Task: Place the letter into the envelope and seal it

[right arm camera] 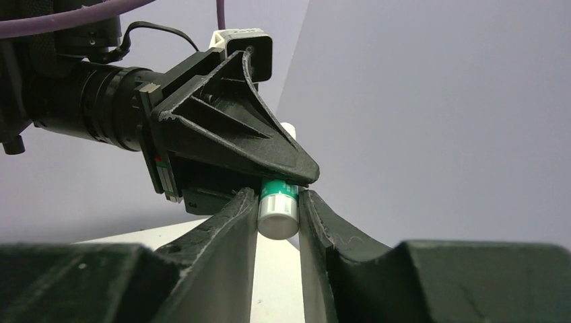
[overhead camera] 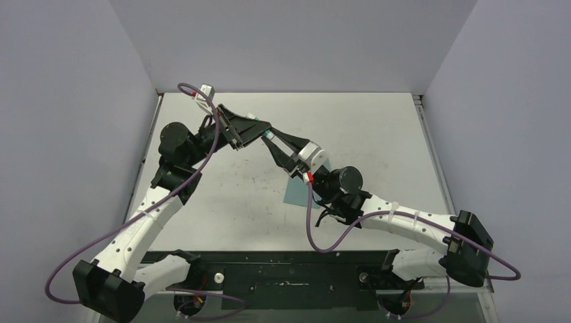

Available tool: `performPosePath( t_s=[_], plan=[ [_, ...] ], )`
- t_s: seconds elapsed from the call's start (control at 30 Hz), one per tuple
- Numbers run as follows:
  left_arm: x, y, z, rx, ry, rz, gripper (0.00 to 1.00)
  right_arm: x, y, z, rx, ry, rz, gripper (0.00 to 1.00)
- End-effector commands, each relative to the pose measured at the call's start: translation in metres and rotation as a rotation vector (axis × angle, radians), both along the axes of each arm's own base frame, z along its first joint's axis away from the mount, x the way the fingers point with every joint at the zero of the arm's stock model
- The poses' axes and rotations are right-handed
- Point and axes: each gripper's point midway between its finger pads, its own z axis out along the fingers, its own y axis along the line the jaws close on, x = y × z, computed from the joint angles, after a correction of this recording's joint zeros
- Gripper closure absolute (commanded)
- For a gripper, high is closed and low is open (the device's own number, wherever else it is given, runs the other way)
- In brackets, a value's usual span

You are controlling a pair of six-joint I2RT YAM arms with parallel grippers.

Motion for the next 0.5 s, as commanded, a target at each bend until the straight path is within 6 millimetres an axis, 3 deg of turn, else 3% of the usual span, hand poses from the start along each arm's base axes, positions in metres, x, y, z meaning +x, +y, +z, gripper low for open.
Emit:
performPosePath(
  t_s=[0.0,0.1,0.17,0.2,0.3,0.37,0.47],
  plan=[
    [-0.015,0.004,0.02,-0.044,-0.051,-0.024,1.0,-0.001,-0.008,0.014,0.041,-0.034,-0.029,0.78],
    [-0.019,0.003,0.024,-0.048,-0.068,-0.04,1.0,0.0,-0.009,0.013,0.047,-0.028,-0.037,0.89],
    [-0.021,0.003,0.025,-0.043,-0.077,-0.047,0.94,0.001,-0.011,0.013,0.058,-0.014,-0.044,0.95],
    [-0.022,0.004,0.026,-0.037,-0.083,-0.047,0.84,0.002,-0.012,0.012,0.066,-0.006,-0.041,0.95],
    [-0.021,0.008,0.024,-0.023,-0.088,-0.036,0.41,0.014,-0.017,0.009,0.051,0.075,-0.006,0.95],
    [-0.018,0.013,0.023,-0.019,-0.091,-0.024,0.29,0.019,-0.025,0.008,0.074,0.139,0.064,0.95],
    [-0.012,0.018,0.019,-0.023,-0.078,-0.017,0.19,0.02,-0.037,0.006,0.082,0.199,0.161,0.95]
  ],
)
